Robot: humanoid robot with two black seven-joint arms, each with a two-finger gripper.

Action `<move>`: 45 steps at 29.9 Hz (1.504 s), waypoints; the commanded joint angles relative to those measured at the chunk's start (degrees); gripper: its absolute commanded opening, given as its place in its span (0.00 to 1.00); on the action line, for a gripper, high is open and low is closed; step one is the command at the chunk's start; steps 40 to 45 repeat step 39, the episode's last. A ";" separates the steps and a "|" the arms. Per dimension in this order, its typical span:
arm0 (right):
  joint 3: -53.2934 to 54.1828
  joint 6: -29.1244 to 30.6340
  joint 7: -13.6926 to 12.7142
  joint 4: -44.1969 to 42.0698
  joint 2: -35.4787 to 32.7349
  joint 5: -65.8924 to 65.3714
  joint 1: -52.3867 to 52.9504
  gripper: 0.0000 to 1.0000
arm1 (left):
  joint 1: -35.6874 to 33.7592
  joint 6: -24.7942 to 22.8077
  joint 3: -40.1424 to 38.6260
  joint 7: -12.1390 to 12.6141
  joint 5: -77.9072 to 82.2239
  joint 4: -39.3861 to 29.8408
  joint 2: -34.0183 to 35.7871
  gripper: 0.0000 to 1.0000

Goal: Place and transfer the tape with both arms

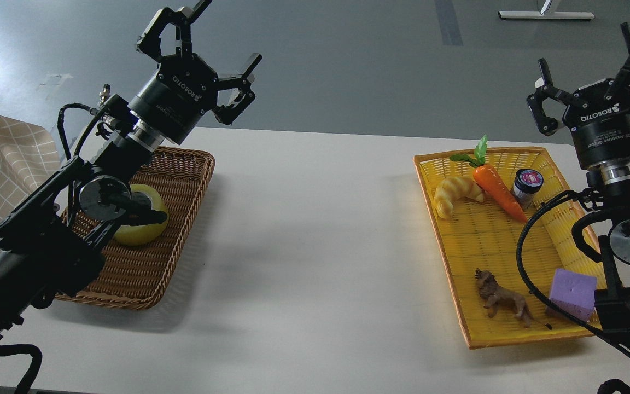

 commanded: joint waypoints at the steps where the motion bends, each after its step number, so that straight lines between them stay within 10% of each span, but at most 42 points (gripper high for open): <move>1: -0.30 0.01 0.05 -0.01 -0.14 0.02 0.44 1.00 | 0.01 0.01 -0.30 -0.11 0.28 0.29 -0.32 0.98; 45: -0.21 0.01 0.14 1.22 2.06 0.20 0.79 1.00 | 3.53 0.01 -8.39 -0.46 -0.51 -1.30 -2.16 0.98</move>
